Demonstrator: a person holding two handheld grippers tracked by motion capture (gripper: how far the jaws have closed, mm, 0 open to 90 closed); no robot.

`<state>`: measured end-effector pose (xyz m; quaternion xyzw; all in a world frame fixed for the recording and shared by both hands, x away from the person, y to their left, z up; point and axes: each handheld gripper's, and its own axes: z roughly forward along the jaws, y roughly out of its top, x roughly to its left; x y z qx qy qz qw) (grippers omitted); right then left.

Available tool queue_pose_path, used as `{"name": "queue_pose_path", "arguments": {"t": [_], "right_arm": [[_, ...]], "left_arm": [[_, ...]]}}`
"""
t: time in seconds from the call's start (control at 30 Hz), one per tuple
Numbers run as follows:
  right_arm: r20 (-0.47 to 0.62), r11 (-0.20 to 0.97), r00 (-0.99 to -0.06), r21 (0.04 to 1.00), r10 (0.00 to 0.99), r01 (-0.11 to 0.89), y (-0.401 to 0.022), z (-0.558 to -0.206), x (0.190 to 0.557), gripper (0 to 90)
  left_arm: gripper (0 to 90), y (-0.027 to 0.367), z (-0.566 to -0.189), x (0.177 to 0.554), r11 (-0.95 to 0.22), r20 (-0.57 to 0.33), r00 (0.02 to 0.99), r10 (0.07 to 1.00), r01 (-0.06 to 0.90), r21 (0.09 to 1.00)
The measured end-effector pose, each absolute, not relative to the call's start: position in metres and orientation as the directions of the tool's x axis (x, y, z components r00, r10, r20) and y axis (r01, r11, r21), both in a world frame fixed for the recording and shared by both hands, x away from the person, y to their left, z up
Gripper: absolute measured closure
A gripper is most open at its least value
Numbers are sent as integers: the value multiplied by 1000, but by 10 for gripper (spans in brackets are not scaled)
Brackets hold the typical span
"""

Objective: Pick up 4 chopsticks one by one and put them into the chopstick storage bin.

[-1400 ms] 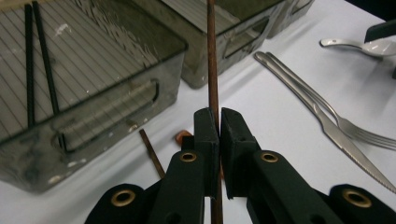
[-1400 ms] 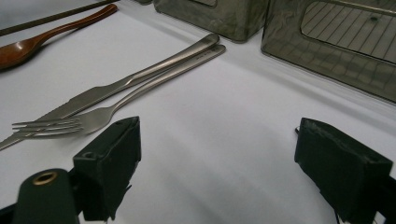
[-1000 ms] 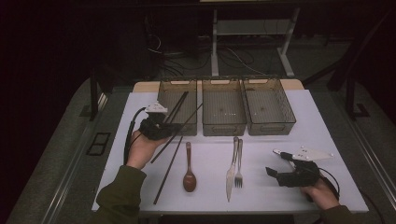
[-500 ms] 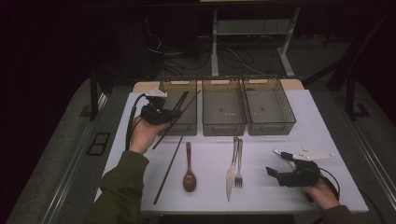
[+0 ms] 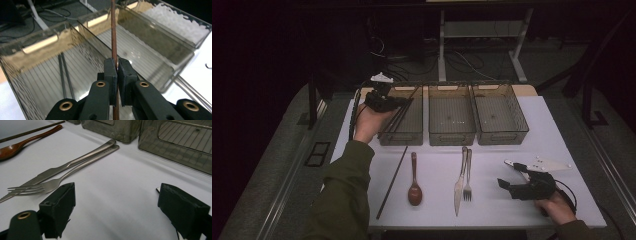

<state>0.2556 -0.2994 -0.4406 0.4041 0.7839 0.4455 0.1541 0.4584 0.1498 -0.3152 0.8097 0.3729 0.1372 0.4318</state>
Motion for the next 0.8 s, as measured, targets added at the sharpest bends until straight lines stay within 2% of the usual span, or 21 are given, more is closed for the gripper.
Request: {"name": "queue_pose_path", "arguments": {"t": [0.3,0.8], "right_arm": [[118,276,-627,824,770,495,-300,-441,256,142],[114,284,-635,824,764,490,-300,-441,255,142]], "left_arm": [[849,152,-321,482,-332,-74,676,734,451,828],[849,155,-354,497,-343,-54,633,772,486,804]]}}
